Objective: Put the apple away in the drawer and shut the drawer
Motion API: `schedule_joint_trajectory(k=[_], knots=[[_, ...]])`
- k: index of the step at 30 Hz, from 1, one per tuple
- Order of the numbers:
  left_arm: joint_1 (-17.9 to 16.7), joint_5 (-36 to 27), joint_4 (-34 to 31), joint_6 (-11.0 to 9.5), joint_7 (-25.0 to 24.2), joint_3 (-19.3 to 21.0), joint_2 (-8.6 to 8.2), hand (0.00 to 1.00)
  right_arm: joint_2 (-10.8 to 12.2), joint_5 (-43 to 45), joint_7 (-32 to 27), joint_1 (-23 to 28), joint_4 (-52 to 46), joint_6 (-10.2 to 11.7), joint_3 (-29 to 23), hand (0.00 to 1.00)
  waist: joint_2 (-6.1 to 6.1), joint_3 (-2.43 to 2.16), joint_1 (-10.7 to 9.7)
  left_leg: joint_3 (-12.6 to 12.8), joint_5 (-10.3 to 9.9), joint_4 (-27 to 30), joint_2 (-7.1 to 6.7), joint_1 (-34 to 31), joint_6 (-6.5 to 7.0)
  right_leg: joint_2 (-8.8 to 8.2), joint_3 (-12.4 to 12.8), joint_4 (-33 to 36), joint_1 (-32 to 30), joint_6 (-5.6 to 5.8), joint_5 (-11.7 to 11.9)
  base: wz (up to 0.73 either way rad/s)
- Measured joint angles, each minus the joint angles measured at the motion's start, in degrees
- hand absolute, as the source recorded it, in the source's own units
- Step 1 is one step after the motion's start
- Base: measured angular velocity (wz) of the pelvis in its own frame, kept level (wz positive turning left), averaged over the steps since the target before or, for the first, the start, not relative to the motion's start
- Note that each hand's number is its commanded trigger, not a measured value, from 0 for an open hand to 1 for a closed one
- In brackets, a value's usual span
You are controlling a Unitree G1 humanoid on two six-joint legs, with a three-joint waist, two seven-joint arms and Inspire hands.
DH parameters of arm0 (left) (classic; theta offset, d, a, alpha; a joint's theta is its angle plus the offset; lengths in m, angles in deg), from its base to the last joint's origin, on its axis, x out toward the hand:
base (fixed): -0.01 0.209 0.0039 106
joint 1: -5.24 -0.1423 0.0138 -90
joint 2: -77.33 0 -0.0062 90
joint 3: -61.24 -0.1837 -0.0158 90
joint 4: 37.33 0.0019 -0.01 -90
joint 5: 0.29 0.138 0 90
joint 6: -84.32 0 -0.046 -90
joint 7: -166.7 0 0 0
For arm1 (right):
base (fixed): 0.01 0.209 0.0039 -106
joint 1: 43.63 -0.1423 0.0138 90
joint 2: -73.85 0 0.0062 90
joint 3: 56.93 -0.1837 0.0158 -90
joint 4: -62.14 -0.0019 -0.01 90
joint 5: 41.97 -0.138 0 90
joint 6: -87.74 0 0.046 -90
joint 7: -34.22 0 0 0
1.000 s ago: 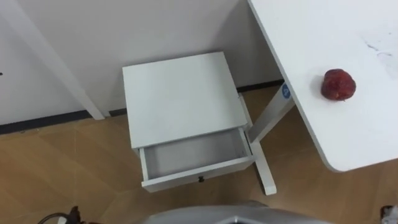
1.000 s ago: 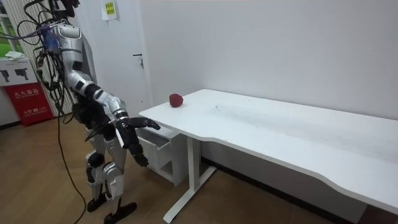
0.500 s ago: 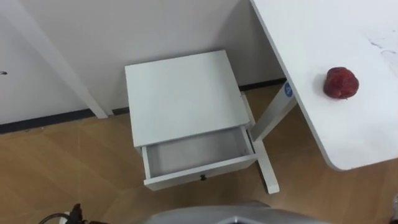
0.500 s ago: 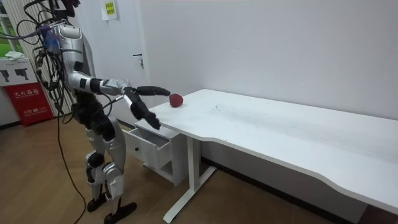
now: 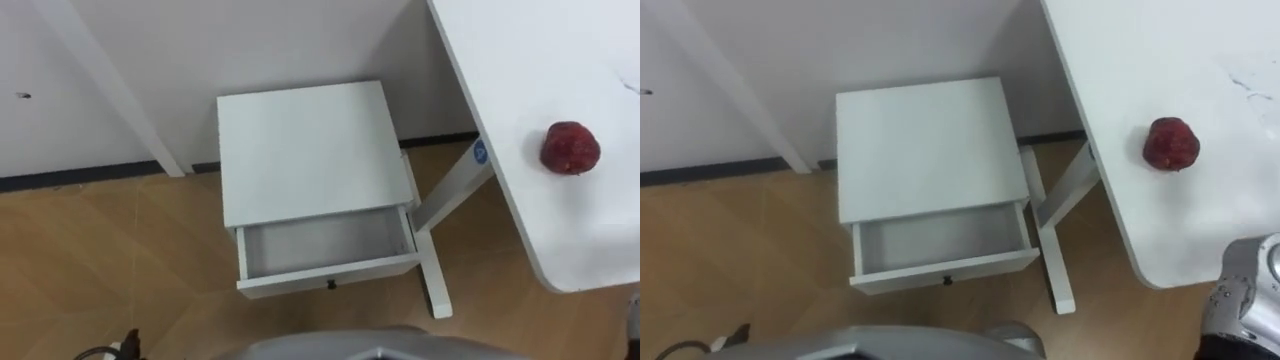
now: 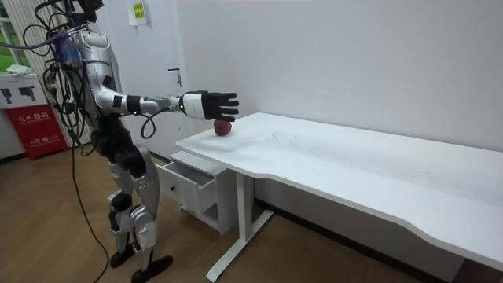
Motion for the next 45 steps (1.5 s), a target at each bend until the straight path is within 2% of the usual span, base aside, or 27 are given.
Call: schedule_joint_trajectory(k=[5,10,15,18,19,21,27,33,36,40,45], knots=[[-0.1,1.08,0.07,0.46,-0.3,-0.05,0.01,0.0,-0.63,2.52,3.26,-0.87,-0.03,-2.11,1.7,0.0,-0.45,-0.1,0.55,-0.01,0.01,0.06,0.03,0.01,-0.01,0.03,0.04,0.03,0.03,0.0,0.0,0.0],[-0.08,1.85,-0.06,0.51,-1.39,-0.06,0.11,0.0,-2.77,3.95,8.18,-1.41,-0.04,-2.51,5.3,0.0,-0.92,-0.23,1.22,-0.18,0.01,0.1,0.05,0.12,-0.02,0.01,-0.21,-0.01,0.31,0.0,0.0,0.02],[-0.28,1.83,0.01,0.5,-1.54,-0.03,0.28,0.0,-4.05,3.77,12.48,-2.14,-0.05,-3.35,5.51,0.0,-1.66,-0.3,1.41,-0.42,0.0,0.14,0.07,0.12,-0.02,-0.09,-1.16,-0.05,0.48,0.0,0.0,0.06],[-0.6,1.84,0.05,0.5,-1.56,-0.05,0.39,0.0,-4.91,3.91,14.91,-2.2,0.67,-3.35,5.59,0.0,-2.3,-0.18,1.46,-0.48,0.0,0.22,0.11,0.09,-0.03,-0.15,-1.82,-0.11,0.59,0.0,0.0,0.01],[-0.6,1.83,0.04,0.5,-1.57,-0.06,0.39,0.0,-4.92,3.98,15.66,-2.21,1.04,-3.35,5.99,0.0,-2.54,-0.04,1.44,-0.47,0.0,0.23,0.11,0.06,-0.03,-0.16,-1.86,-0.14,0.59,0.0,0.0,0.0],[-0.62,1.85,0.06,0.5,-1.71,-0.05,0.39,0.0,-4.93,4.31,17.26,-2.2,2.14,-3.42,6.65,0.0,-2.76,-0.07,1.41,-0.45,-0.01,0.22,0.12,0.06,-0.04,-0.17,-1.97,-0.18,0.59,0.0,0.01,0.0],[-0.53,1.77,-0.38,0.4,-2.75,-0.02,0.43,0.0,-4.92,7.19,22.64,-2.2,5.52,-4.55,8.22,0.0,-2.43,-0.1,1.58,-0.38,-0.02,0.21,0.16,0.15,-0.05,-0.12,-1.72,-0.2,0.6,0.0,0.01,0.0],[-0.84,1.78,-0.31,0.41,-3.6,0.11,0.47,0.0,-4.94,8.98,26.41,-2.23,7.1,-5.17,8.31,0.0,-1.99,-0.31,1.72,-0.52,-0.02,0.21,0.15,0.16,-0.05,-0.1,-1.78,-0.19,0.62,0.0,0.01,0.0],[-0.83,1.77,-0.34,0.54,-4.1,0.05,0.49,0.0,-5.49,10.85,27.83,-2.27,9.02,-5.74,10.31,0.0,-2.3,-0.4,1.91,-0.62,-0.01,0.41,0.15,0.16,-0.06,-0.11,-1.74,-0.18,0.69,0.0,0.01,0.0],[-0.83,1.76,-0.34,1.4,-4.91,-0.01,0.81,0.0,-6.06,13.15,30.91,-2.27,11.18,-7.15,12.12,0.0,-2.86,-0.22,2.48,-0.74,-0.02,0.74,0.14,0.13,-0.06,-0.15,-1.76,-0.11,0.84,0.0,0.02,0.0],[-0.87,1.79,-0.34,2.14,-5.33,0.0,0.9,0.0,-6.1,14.53,33.22,-2.27,11.51,-7.95,12.22,0.0,-3.11,-0.27,2.91,-1.26,-0.03,0.99,0.11,0.15,-0.07,-0.18,-2.13,-0.13,1.24,-0.02,0.03,0.05]])
